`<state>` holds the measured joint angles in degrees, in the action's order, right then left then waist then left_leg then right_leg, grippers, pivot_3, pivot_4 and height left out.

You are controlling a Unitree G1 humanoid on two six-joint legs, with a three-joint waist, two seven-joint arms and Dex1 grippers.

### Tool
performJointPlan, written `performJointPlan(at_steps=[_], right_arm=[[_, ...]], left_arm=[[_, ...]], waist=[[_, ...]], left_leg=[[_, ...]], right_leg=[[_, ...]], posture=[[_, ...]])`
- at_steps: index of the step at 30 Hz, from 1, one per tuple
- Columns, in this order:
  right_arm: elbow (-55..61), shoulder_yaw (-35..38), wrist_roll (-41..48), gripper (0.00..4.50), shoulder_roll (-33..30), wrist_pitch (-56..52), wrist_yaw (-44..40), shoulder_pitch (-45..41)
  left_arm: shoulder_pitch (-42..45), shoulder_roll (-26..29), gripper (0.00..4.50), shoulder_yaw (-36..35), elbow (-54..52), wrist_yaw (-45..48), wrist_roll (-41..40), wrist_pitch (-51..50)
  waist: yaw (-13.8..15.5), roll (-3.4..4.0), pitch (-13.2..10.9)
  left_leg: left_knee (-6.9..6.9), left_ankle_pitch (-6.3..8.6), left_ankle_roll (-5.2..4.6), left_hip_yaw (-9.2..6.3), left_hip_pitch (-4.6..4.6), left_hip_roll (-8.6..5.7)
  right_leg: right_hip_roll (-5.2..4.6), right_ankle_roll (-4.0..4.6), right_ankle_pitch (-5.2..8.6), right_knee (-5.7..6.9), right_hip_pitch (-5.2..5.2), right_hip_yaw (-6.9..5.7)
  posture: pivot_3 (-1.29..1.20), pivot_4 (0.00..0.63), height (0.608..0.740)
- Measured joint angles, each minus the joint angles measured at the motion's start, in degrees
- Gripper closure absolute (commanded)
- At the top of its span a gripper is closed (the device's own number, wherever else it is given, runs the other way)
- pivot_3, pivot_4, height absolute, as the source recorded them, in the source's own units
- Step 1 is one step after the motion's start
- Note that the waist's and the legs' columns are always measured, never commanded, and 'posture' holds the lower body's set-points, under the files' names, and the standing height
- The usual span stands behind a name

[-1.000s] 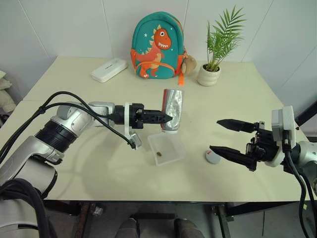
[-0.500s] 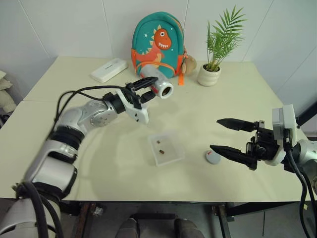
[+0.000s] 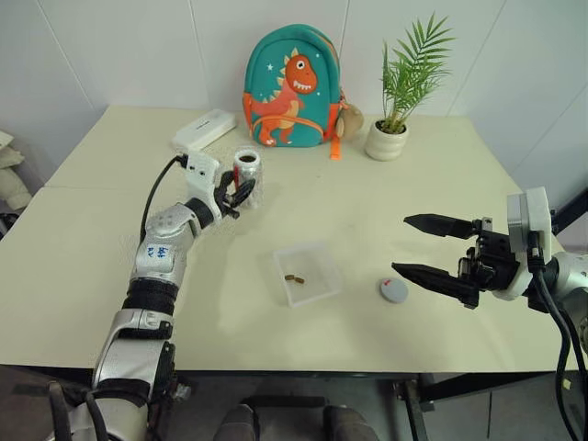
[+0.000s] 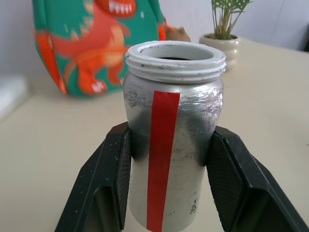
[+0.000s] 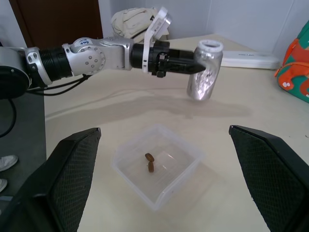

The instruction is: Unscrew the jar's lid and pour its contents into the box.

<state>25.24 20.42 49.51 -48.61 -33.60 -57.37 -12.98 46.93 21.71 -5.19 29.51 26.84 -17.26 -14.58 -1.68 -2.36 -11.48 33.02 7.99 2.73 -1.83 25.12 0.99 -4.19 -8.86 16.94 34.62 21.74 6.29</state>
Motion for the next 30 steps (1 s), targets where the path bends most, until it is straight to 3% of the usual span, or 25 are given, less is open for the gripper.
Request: performJointPlan(at_steps=[4,14,22,30], right_arm=[[-0.01,0.00,-0.05,0.01,-0.01,0.00,-0.59,0.00],[-0.12,0.01,-0.53,0.01,-0.23,0.00,-1.55,0.08],[-0.79,0.00,-1.09,0.00,-0.23,-0.01,-2.10,-0.12],[-1.37,-0.47,-1.45,0.00,-0.27,-0.02,-3.19,-1.51]], left_arm=[[-3.67,-0.35,2.62,-0.53,-2.90,1.25,-0.75,-4.31],[-9.37,3.80,2.62,2.40,-11.85,3.32,4.72,-2.56],[-12.05,4.22,0.06,2.27,-15.67,2.74,6.43,-2.06],[-14.38,5.35,0.01,1.17,-19.28,3.51,5.86,-4.89]], waist=[[-0.05,0.00,0.00],[0.00,0.01,0.00],[0.08,0.01,0.00],[-0.01,0.00,0.00]], left_leg=[[0.01,0.13,0.22,0.00,-0.04,0.00],[-0.08,0.16,0.25,0.03,-0.03,0.01],[-0.08,0.16,0.25,0.04,0.00,0.00],[-0.26,0.18,0.24,0.08,0.02,0.02]], right_leg=[[-0.01,0.53,0.23,-0.04,-0.05,0.01],[-0.06,0.57,0.25,-0.19,-0.09,0.01],[-0.12,0.59,0.24,-0.31,-0.10,-0.01],[-0.15,0.62,0.23,-0.56,-0.12,-0.03]], posture=[[0.00,0.150,0.740],[0.00,0.150,0.740],[0.00,0.150,0.740],[0.00,0.150,0.740]])
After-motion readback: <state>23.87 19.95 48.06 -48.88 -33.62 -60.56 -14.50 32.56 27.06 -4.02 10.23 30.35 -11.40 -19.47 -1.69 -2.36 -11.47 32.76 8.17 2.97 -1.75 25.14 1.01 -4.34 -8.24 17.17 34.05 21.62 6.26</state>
